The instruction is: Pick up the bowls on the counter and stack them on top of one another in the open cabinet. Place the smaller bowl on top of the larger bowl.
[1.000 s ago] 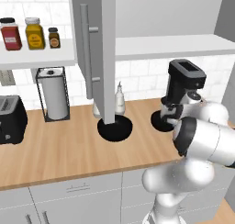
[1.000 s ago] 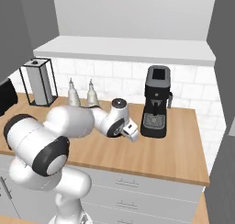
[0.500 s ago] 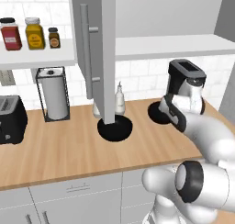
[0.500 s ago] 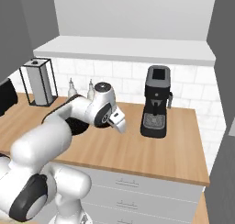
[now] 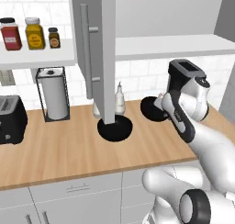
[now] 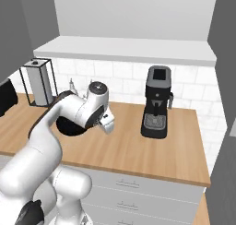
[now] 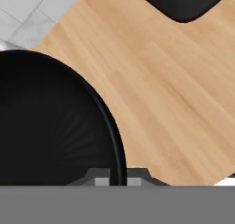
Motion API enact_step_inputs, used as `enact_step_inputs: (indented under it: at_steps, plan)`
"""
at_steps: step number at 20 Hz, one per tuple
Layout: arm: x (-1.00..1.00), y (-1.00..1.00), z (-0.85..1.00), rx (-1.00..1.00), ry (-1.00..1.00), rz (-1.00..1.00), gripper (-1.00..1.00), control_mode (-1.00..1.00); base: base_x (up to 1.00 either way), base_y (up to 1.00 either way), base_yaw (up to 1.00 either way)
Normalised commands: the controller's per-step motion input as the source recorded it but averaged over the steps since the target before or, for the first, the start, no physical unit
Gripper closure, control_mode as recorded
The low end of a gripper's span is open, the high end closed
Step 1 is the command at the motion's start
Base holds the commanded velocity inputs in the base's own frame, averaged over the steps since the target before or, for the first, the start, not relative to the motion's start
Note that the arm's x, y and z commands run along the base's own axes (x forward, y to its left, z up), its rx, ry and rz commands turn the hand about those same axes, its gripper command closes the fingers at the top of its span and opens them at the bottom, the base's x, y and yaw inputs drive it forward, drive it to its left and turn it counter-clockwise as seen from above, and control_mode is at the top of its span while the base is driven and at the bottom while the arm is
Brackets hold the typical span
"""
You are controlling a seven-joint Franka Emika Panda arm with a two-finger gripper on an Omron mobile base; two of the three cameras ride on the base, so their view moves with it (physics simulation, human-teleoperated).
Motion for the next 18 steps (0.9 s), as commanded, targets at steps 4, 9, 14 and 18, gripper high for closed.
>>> enact_step_inputs:
  at_steps: [4, 9, 14, 18]
  plan:
    - [0.00, 0.79, 0.02, 0.03, 0.00, 0.00, 1.00, -1.00, 0.00, 0.00, 0.00]
    - [0.00, 0.72, 0.06, -0.07, 0.01, 0.00, 1.00, -1.00, 0.00, 0.00, 0.00]
    - [0.19, 0.65, -0.06, -0.07, 0.00, 0.00, 1.00, -1.00, 0.00, 0.00, 0.00]
    - [0.40, 0.24, -0.17, 0.00, 0.01, 0.00, 1.00, -1.00, 0.00, 0.00, 0.00]
